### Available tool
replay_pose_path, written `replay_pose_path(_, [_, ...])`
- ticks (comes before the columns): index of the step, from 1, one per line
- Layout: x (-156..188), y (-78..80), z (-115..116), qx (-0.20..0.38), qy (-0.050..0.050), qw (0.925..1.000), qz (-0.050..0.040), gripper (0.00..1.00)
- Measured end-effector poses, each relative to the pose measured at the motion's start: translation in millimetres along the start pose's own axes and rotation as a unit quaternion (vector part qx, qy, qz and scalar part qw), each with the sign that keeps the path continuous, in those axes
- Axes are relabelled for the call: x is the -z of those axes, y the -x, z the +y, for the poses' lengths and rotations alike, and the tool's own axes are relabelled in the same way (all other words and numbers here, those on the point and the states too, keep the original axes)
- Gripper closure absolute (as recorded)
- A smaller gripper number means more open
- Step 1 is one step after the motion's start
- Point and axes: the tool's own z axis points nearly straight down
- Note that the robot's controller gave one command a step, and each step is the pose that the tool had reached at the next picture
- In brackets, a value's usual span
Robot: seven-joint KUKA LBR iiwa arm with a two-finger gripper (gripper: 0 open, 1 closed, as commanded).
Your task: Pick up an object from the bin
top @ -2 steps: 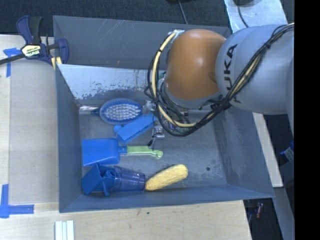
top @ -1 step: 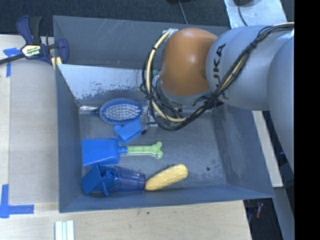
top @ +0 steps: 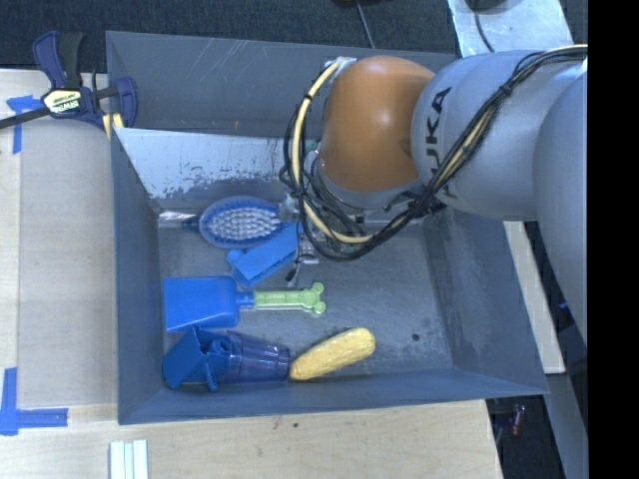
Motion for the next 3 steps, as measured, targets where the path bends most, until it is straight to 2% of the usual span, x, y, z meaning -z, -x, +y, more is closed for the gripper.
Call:
replay_pose_path(1, [0.0,0.0,-0.1,0.000,0.000,1.0000,0.0000,0.00])
replay_pose_path(2, [-68.6,0.0,9.4,-0.024,-0.001,0.9997,-0.0001,0.00])
replay_pose_path(3, [-67.6,6.7,10.0,-0.019,0.002,0.9998,-0.0102,1.00])
